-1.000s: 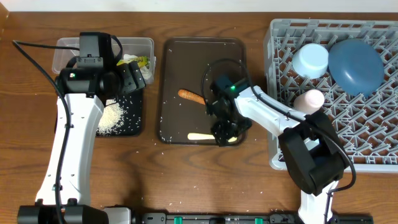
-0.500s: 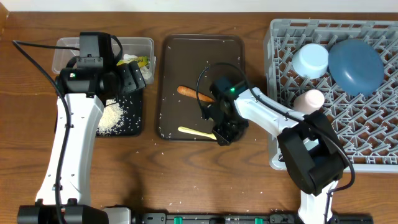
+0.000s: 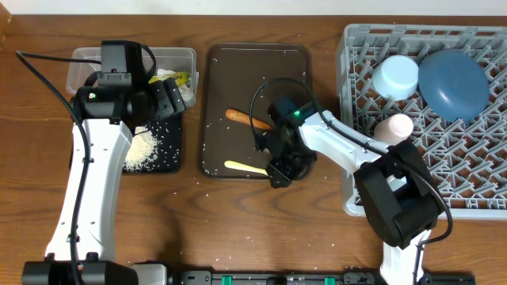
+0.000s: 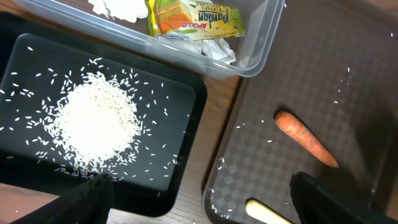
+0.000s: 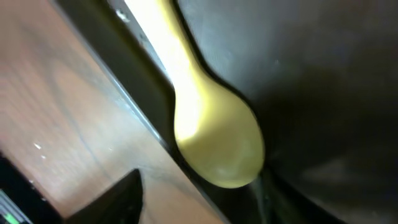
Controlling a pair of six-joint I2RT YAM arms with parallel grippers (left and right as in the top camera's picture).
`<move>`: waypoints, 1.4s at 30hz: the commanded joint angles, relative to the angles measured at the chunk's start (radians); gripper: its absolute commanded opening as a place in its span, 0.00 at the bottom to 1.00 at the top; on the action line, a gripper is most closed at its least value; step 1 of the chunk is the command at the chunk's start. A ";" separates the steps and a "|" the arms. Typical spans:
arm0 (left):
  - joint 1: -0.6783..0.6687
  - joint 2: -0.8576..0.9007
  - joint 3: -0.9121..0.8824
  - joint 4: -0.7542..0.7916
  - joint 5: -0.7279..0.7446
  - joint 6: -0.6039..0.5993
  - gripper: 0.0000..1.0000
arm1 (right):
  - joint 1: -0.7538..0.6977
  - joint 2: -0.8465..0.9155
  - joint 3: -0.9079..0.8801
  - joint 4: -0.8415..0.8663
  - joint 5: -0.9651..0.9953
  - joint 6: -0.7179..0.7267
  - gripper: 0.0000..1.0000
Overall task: Sort waste into correct bins and load items into the dishwasher rack
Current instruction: 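Grasp the yellow spoon handle with the right gripper and lift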
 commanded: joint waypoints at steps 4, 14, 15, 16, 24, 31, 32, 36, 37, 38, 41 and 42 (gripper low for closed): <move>0.003 -0.003 0.016 0.000 -0.012 0.001 0.93 | 0.005 0.011 0.033 0.061 -0.027 -0.014 0.67; 0.003 -0.003 0.016 -0.001 -0.012 0.001 0.93 | 0.031 0.032 0.032 0.131 0.054 -0.019 0.66; 0.003 -0.003 0.016 -0.001 -0.012 0.001 0.93 | 0.035 0.037 0.032 0.130 0.054 -0.021 0.66; 0.003 -0.003 0.016 0.000 -0.012 0.001 0.93 | 0.039 0.040 0.032 0.129 0.058 -0.022 0.65; 0.003 -0.003 0.016 -0.001 -0.012 0.001 0.93 | 0.053 0.046 0.032 0.111 0.077 -0.021 0.44; 0.003 -0.003 0.016 -0.001 -0.012 0.001 0.93 | 0.053 0.070 0.031 0.108 0.106 -0.021 0.29; 0.003 -0.003 0.016 -0.001 -0.012 0.001 0.93 | 0.053 0.075 0.031 0.108 0.106 -0.021 0.26; 0.003 -0.003 0.016 -0.001 -0.012 0.001 0.93 | 0.049 0.083 0.031 0.109 0.106 -0.021 0.19; 0.003 -0.003 0.016 -0.001 -0.012 0.001 0.93 | 0.048 0.083 0.031 0.109 0.106 -0.021 0.18; 0.003 -0.003 0.016 0.000 -0.012 0.001 0.93 | 0.047 0.083 0.032 0.111 0.106 -0.020 0.19; 0.003 -0.003 0.016 -0.001 -0.012 0.001 0.93 | 0.039 0.083 0.032 0.117 0.121 0.009 0.19; 0.003 -0.003 0.016 0.000 -0.012 0.001 0.93 | 0.036 0.083 0.032 0.119 0.135 0.024 0.19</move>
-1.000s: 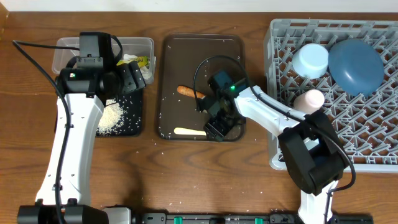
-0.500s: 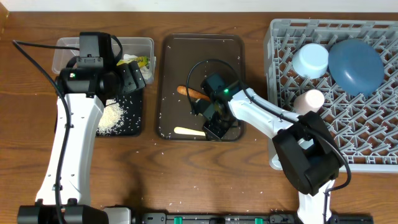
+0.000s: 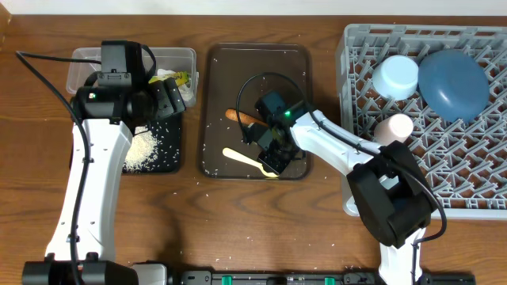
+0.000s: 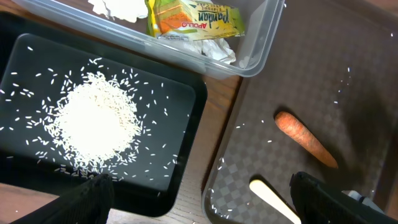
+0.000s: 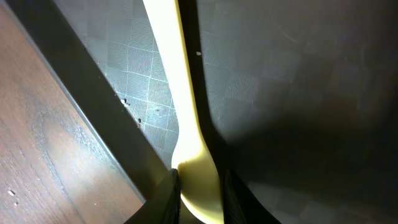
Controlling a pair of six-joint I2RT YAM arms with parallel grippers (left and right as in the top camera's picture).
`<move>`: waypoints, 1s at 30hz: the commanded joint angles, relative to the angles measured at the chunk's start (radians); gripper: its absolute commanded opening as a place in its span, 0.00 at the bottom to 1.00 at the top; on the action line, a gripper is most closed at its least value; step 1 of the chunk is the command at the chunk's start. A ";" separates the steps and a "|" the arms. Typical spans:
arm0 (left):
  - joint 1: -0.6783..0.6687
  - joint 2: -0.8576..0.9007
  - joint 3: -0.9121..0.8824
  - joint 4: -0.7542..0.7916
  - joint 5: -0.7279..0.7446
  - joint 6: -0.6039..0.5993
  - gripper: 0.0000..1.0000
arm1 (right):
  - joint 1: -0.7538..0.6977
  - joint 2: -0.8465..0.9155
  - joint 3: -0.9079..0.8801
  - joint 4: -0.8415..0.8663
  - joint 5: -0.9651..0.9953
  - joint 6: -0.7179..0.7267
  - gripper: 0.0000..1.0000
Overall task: Sort waste into correct bins and load items into the dishwasher rack
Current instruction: 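Grasp the yellow spoon handle with the right gripper and lift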
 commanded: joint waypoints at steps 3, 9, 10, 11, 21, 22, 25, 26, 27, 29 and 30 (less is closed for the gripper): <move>0.003 -0.003 0.016 0.000 -0.012 0.001 0.93 | -0.017 0.055 -0.018 0.006 0.092 0.075 0.19; 0.003 -0.003 0.016 0.000 -0.012 0.001 0.93 | -0.023 0.055 -0.016 -0.014 0.085 0.156 0.05; 0.003 -0.003 0.016 -0.001 -0.012 0.001 0.93 | -0.023 0.054 -0.016 -0.021 0.076 0.160 0.02; 0.003 -0.003 0.016 0.000 -0.012 0.001 0.93 | -0.023 0.054 -0.015 -0.026 0.069 0.161 0.01; 0.003 -0.003 0.016 -0.001 -0.012 0.001 0.93 | -0.026 0.039 0.069 -0.097 0.039 0.178 0.01; 0.003 -0.003 0.016 0.000 -0.012 0.001 0.93 | -0.026 0.031 0.092 -0.117 0.040 0.178 0.01; 0.003 -0.003 0.016 0.000 -0.012 0.001 0.93 | -0.024 0.011 0.156 -0.174 0.040 0.177 0.01; 0.003 -0.003 0.016 0.000 -0.012 0.001 0.93 | -0.024 0.002 0.177 -0.194 0.040 0.177 0.01; 0.003 -0.003 0.016 0.000 -0.012 0.001 0.93 | -0.024 -0.004 0.195 -0.212 0.040 0.177 0.01; 0.003 -0.003 0.016 0.000 -0.012 0.001 0.93 | -0.024 -0.019 0.221 -0.240 0.040 0.177 0.01; 0.003 -0.003 0.016 0.000 -0.012 0.001 0.93 | -0.024 -0.028 0.226 -0.246 0.040 0.178 0.01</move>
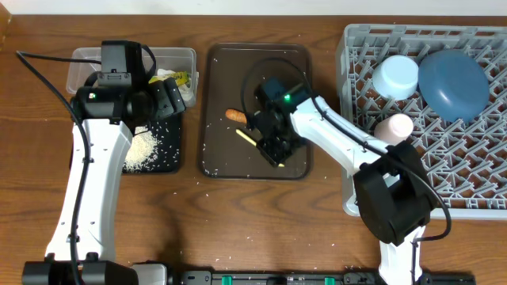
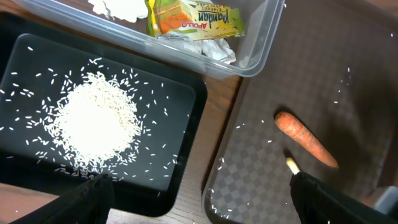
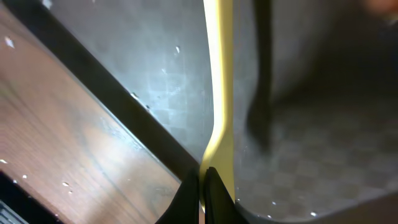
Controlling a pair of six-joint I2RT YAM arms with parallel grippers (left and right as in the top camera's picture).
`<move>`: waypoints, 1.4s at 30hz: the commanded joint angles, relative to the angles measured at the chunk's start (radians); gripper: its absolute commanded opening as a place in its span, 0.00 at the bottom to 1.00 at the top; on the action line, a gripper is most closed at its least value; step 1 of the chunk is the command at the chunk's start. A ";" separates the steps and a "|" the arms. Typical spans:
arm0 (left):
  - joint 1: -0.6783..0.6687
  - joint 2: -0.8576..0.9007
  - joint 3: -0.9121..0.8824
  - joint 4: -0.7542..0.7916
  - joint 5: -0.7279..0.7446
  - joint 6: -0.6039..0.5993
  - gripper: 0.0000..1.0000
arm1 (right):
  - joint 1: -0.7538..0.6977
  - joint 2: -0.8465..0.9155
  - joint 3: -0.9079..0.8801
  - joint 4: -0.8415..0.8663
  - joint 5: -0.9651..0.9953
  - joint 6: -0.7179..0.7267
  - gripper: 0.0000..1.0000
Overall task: Sort waste into correct bins and load items into the dishwasher rack
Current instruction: 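Grasp the yellow spoon handle with the right gripper and lift, then carry the spoon to the rack and drop it in with the right gripper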
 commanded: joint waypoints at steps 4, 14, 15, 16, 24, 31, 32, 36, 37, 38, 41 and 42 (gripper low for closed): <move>0.003 -0.003 0.016 -0.001 -0.012 0.001 0.93 | -0.010 -0.077 0.040 -0.026 0.013 0.014 0.01; 0.003 -0.003 0.016 -0.001 -0.012 0.001 0.93 | -0.087 -0.254 0.040 -0.020 0.030 0.075 0.01; 0.003 -0.003 0.016 -0.001 -0.012 0.001 0.93 | -0.106 -0.272 0.040 -0.022 0.033 0.086 0.01; 0.003 -0.003 0.016 -0.001 -0.012 0.001 0.93 | -0.135 -0.295 0.040 -0.026 0.045 0.107 0.01; 0.003 -0.003 0.016 -0.001 -0.012 0.001 0.93 | -0.360 -0.418 0.040 -0.101 0.142 0.203 0.01; 0.003 -0.003 0.016 -0.001 -0.012 0.001 0.93 | -0.551 -0.443 0.039 -0.237 0.240 0.235 0.01; 0.003 -0.003 0.016 0.000 -0.012 0.001 0.93 | -0.578 -0.443 0.035 -0.249 0.243 0.235 0.01; 0.003 -0.003 0.016 0.000 -0.012 0.001 0.93 | -0.673 -0.443 0.032 -0.294 0.259 0.235 0.01; 0.003 -0.003 0.016 0.000 -0.012 0.001 0.93 | -0.695 -0.443 0.031 -0.306 0.261 0.235 0.01; 0.003 -0.003 0.016 0.000 -0.012 0.001 0.93 | -0.714 -0.443 0.030 -0.316 0.262 0.235 0.01; 0.003 -0.003 0.016 -0.001 -0.012 0.001 0.93 | -0.773 -0.443 0.021 -0.338 0.275 0.241 0.01; 0.003 -0.003 0.016 -0.001 -0.013 0.001 0.93 | -0.792 -0.443 0.014 -0.344 0.293 0.249 0.01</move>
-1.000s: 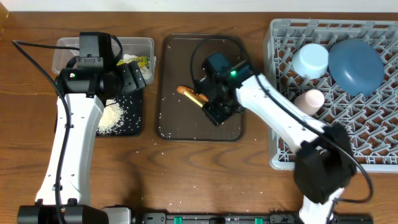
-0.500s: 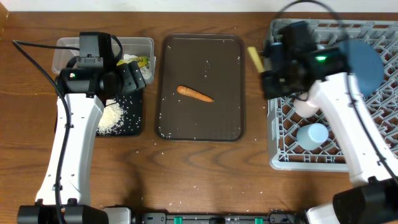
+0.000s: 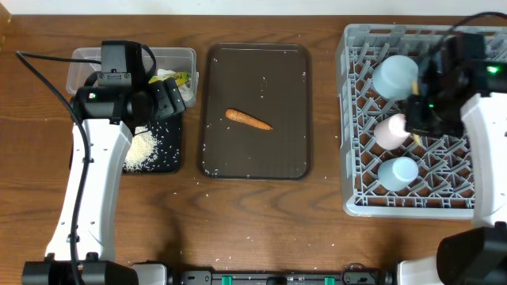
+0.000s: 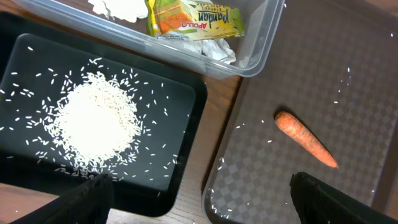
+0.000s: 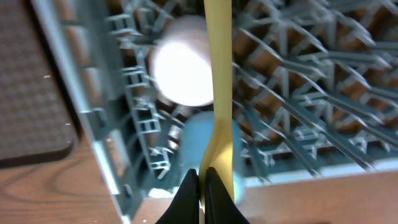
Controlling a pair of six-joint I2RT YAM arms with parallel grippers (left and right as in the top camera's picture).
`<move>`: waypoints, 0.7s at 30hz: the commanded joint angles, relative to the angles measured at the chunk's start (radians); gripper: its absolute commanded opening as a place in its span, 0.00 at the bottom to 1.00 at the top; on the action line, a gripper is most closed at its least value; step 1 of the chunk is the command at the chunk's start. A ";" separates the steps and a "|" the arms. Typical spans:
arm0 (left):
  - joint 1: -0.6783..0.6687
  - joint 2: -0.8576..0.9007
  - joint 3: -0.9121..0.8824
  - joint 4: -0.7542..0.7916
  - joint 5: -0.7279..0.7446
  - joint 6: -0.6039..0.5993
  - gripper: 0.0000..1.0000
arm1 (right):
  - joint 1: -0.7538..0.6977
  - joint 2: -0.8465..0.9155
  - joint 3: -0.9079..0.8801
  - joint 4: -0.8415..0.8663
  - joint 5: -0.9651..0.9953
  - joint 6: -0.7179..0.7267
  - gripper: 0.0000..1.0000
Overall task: Sort waste into correct bins and load items into the dishwasher rack
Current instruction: 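Carry the spoon to the rack and drop it in with the right gripper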
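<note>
My right gripper point(image 5: 202, 184) is shut on the yellow spoon point(image 5: 218, 74), holding it above the grey dishwasher rack point(image 3: 358, 198), over a pink cup point(image 5: 183, 68) and a light blue cup point(image 5: 200, 142). In the overhead view the arm hides the spoon. An orange carrot point(image 3: 249, 119) lies alone on the brown tray point(image 3: 297, 162). My left gripper point(image 4: 200, 210) hangs open over the seam between the black rice tray point(image 4: 186, 93) and the brown tray, with the carrot point(image 4: 305, 140) ahead of its right finger.
A clear bin point(image 4: 267, 43) holds a yellow wrapper point(image 4: 198, 20) and crumpled paper. A heap of white rice point(image 4: 94, 121) sits in the black tray, with grains scattered about. Another light blue cup point(image 3: 394, 76) stands in the rack's far left part.
My right gripper has moved from the brown tray to above the dishwasher rack, still holding the yellow spoon. The brown tray now holds only the carrot. The left arm has not moved.
First the yellow spoon lay at the brown tray's front edge with my right gripper at its bowl end. The gripper then closed on the spoon, then held it raised over the tray. Now it holds the spoon over the rack. The left arm stayed still.
</note>
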 commanded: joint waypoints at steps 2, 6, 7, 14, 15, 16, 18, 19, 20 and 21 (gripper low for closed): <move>0.003 -0.003 0.016 -0.001 -0.012 0.001 0.93 | -0.071 -0.018 -0.034 -0.013 0.066 0.031 0.01; 0.003 -0.003 0.016 0.000 -0.012 0.001 0.93 | -0.112 -0.018 -0.103 -0.006 0.080 0.030 0.01; 0.003 -0.003 0.016 0.000 -0.012 0.001 0.93 | -0.120 -0.018 -0.122 -0.004 0.082 0.030 0.01; 0.003 -0.003 0.016 -0.001 -0.012 0.001 0.93 | -0.142 -0.018 -0.193 -0.005 0.084 0.031 0.01; 0.003 -0.003 0.016 0.000 -0.012 0.001 0.93 | -0.142 -0.018 -0.193 -0.005 0.084 0.031 0.02; 0.003 -0.003 0.016 -0.001 -0.012 0.001 0.93 | -0.142 -0.018 -0.193 -0.005 0.084 0.031 0.05; 0.003 -0.003 0.016 0.000 -0.012 0.001 0.93 | -0.142 -0.018 -0.193 -0.004 0.088 0.036 0.21; 0.003 -0.003 0.016 0.000 -0.012 0.001 0.93 | -0.143 -0.018 -0.193 -0.004 0.092 0.042 0.29; 0.003 -0.003 0.016 -0.001 -0.012 0.001 0.93 | -0.143 -0.018 -0.193 -0.002 0.092 0.042 0.32; 0.003 -0.003 0.016 0.000 -0.012 0.001 0.93 | -0.143 -0.018 -0.193 0.000 0.092 0.042 0.34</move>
